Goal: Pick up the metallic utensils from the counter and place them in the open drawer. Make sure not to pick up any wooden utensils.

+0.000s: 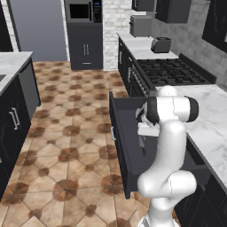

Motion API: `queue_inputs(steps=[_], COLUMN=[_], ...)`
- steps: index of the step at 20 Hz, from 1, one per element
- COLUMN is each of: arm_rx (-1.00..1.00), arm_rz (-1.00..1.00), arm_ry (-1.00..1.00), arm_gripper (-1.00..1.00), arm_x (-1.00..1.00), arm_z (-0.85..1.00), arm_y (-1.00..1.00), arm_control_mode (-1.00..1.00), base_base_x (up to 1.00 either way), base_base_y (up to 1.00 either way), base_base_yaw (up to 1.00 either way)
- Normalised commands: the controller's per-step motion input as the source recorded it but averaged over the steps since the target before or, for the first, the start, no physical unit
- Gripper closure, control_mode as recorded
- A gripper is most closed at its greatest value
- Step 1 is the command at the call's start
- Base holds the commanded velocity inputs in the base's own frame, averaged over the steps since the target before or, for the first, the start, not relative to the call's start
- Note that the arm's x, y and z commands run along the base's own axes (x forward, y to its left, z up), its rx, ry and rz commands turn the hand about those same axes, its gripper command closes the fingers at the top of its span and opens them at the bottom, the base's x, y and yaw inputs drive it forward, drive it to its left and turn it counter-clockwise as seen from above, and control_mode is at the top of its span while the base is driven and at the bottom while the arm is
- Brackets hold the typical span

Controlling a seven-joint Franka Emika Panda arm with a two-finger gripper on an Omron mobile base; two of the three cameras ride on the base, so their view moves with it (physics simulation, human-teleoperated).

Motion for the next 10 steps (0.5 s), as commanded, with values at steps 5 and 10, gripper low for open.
queue_inputs(steps=[5,10], arm_rx=[0.00,-0.04], arm_rz=[-0.04,-0.04], arm_ry=[-0.07,-0.08], arm_gripper=[-1.00,-1.00], arm_x=[-0.74,-0.65], arm_z=[0.97,0.99], arm_y=[0.05,0.03], arm_control_mode=[-1.00,-1.00], base_base_x=[0.00,0.00], base_base_y=[0.00,0.00], base_base_yaw=[0.00,0.00])
